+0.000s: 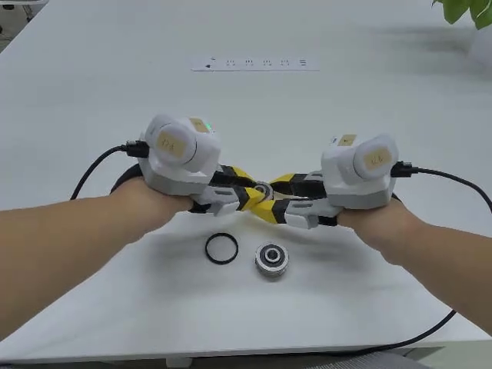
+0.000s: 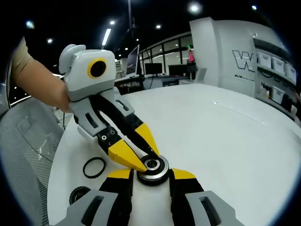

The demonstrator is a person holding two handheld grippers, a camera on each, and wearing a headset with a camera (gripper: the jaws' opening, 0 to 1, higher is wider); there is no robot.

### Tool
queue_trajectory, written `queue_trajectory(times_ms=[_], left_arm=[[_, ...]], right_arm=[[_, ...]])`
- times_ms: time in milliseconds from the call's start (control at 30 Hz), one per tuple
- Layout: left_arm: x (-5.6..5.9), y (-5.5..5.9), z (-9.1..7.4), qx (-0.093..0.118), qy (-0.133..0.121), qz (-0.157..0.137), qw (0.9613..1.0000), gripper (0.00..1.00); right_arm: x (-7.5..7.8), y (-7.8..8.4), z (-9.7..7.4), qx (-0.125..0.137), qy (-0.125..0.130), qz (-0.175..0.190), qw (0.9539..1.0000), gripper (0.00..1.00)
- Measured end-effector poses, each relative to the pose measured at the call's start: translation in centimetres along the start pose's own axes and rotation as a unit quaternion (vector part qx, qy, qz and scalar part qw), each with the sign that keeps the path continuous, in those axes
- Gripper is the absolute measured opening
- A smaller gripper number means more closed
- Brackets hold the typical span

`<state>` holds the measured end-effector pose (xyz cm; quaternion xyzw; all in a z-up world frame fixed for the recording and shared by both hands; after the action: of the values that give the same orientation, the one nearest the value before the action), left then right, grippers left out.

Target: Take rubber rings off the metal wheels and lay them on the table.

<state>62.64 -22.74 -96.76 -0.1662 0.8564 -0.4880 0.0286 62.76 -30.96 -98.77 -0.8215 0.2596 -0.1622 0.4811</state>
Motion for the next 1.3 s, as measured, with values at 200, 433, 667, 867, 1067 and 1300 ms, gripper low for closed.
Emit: queue_trajectory(times_ms=[200,433,667,867,1067,1300], left_arm=[[0.0,0.0,0.0,0.0,-0.002,-0.001,1.0,0.13],[0.0,0.0,0.0,-0.001,-0.003,-0.001,1.0,0.13],[0.0,-0.1,-0.1,-0.001,-0.005,-0.006,1.0,0.13],[0.0,-0.1,-0.1,-0.001,-0.007,-0.01,0.9999,0.13],[0.0,0.0,-0.1,-0.001,-0.008,-0.011,0.9999,0.13],[0.1,-0.1,-0.1,-0.002,-0.011,-0.011,0.9999,0.13]], right_arm=[[0.0,0.1,-0.3,0.0,0.002,-0.009,1.0,0.24],[0.2,0.5,-0.8,-0.006,0.003,-0.006,1.0,0.19],[-0.1,0.5,-1.3,-0.007,0.006,-0.001,1.0,0.14],[-0.3,0.4,-1.5,-0.009,0.008,-0.001,0.9999,0.13],[-0.1,0.6,-1.7,-0.015,0.011,0.005,0.9998,0.03],[0.0,0.6,-1.8,-0.023,0.013,0.024,0.9994,0.0]])
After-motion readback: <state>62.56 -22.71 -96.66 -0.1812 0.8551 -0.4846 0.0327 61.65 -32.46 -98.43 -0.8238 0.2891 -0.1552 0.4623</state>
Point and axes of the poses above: the centre of the closed fingertips' face, and the gripper's own axes: z roughly forward along the fingers, x roughly to its right, y roughly out of its underside, the point moved 6 cm from there along -z, roughly backward along the fingers, and after that the axes turned 12 degrees about y, right-handed, at the moved point
